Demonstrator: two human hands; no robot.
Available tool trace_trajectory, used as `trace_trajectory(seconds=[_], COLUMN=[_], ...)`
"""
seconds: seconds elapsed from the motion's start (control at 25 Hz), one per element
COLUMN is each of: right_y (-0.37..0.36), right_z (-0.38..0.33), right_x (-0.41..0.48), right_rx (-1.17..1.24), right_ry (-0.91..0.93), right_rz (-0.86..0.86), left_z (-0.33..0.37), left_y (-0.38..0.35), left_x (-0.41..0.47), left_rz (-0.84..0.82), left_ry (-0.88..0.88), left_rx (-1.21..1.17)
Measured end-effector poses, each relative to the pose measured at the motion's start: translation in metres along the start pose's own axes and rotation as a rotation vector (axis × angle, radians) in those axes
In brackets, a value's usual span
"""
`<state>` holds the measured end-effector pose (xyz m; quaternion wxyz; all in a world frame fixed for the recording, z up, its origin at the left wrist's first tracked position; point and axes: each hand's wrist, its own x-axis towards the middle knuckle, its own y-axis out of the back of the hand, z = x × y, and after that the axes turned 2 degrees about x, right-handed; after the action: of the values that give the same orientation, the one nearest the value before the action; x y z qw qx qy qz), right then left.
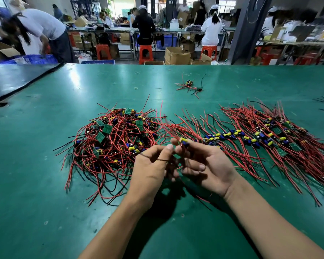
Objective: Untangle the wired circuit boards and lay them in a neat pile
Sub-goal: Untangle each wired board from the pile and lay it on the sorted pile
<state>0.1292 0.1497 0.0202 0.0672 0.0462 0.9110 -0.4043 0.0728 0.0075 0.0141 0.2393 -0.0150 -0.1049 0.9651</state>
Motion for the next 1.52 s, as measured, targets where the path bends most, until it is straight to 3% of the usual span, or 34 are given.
trace_trajectory(seconds=[0.2,0.44,0.72,1.0,1.2,1.36,1.52], right_y=[0.003,-0.001,-0.006,-0.002,0.001,0.007,0.015], right_z=[0.003,0.009,0.008,-0.001,0.0,-0.004,-0.007], right_x=[-0.001,-0.001,-0.001,-0.002,-0.004,-0.001,-0.001], right_rx=[-0.08,-0.227,-0.354,-0.314,-0.498,-0.544,-0.693], right_ry=[-0.055,0.049,0.148,0.238,0.222,0.311,0.43], right_rz=[0.02,0.02,0.094,0.092,0.101,0.255,0.392], left_z=[0.005,0.004,0.002,0.005,0.002,-0.002,-0.007], left_y=[-0.002,-0.005,-0.003,0.001,0.0,-0.001,-0.006], left_x=[-0.001,-0.006,-0.003,-0.005,-0.001,-0.005,-0.01], left_rz=[-0.125,-0.151,-0.099,-0.259,-0.189,-0.261,-0.278], left_ry=[0.153,0.109,0.119,0.164,0.147,0.137,0.038], left_rx=[-0.209,-0.079,-0.145,-0.124,-0.111,-0.089,0.179])
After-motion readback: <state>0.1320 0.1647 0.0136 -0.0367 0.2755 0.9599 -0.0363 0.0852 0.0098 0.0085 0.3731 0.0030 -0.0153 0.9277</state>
